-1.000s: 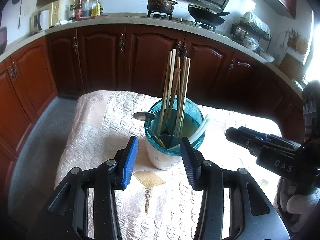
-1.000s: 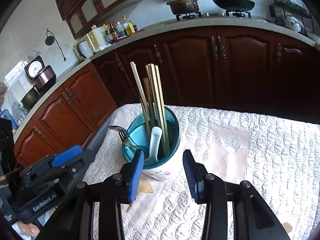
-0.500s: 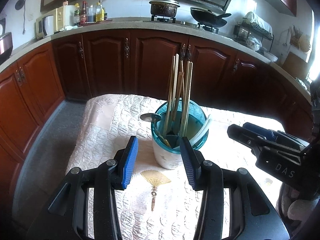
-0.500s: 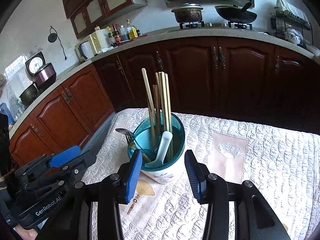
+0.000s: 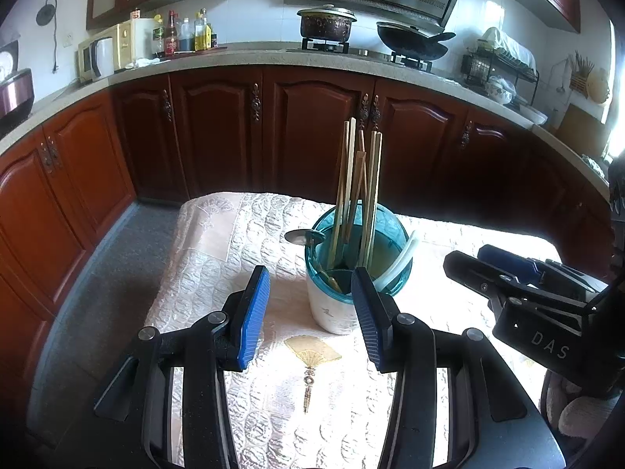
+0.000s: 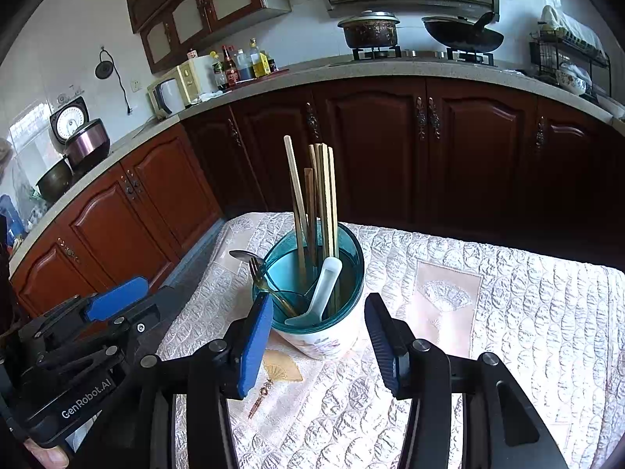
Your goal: Organize utensils
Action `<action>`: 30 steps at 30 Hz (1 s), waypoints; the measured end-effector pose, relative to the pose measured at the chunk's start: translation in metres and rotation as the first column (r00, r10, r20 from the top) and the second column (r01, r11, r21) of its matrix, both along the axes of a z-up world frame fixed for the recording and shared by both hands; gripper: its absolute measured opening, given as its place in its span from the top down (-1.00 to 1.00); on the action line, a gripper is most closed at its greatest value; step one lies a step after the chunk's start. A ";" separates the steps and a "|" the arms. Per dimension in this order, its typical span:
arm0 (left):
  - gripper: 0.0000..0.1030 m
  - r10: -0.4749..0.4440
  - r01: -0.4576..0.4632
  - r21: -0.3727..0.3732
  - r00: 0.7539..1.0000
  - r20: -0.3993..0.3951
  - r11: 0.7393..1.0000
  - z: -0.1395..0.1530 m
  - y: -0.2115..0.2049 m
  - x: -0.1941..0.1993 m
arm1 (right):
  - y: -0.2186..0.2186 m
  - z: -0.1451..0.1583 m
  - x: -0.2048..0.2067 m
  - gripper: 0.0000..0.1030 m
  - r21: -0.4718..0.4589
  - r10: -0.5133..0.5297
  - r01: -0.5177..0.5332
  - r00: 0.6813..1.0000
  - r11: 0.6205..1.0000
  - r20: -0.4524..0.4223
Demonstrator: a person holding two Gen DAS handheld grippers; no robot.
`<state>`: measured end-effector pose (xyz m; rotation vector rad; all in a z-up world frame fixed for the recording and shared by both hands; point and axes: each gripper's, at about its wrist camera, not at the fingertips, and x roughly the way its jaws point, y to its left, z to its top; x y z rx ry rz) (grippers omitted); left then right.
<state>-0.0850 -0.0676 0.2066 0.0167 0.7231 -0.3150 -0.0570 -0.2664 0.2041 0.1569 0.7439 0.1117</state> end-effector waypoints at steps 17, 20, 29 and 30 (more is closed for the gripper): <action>0.17 0.018 -0.019 0.029 0.999 0.026 0.999 0.002 -0.004 -0.006 | 0.001 0.000 0.000 0.06 -0.005 -0.003 0.003 1.000 1.000 -0.003; 0.17 0.017 -0.018 0.038 0.999 0.031 0.999 0.002 -0.006 -0.007 | 0.000 -0.002 0.002 0.06 -0.004 -0.001 0.001 1.000 1.000 -0.012; 0.17 0.021 -0.023 0.052 0.999 0.040 0.998 0.001 -0.008 -0.008 | 0.001 -0.001 0.003 0.05 -0.015 0.003 -0.003 1.000 1.000 -0.012; 0.17 0.021 -0.023 0.053 0.999 0.041 0.998 0.001 -0.008 -0.008 | 0.001 -0.001 0.003 0.05 -0.016 0.002 -0.003 1.000 1.000 -0.012</action>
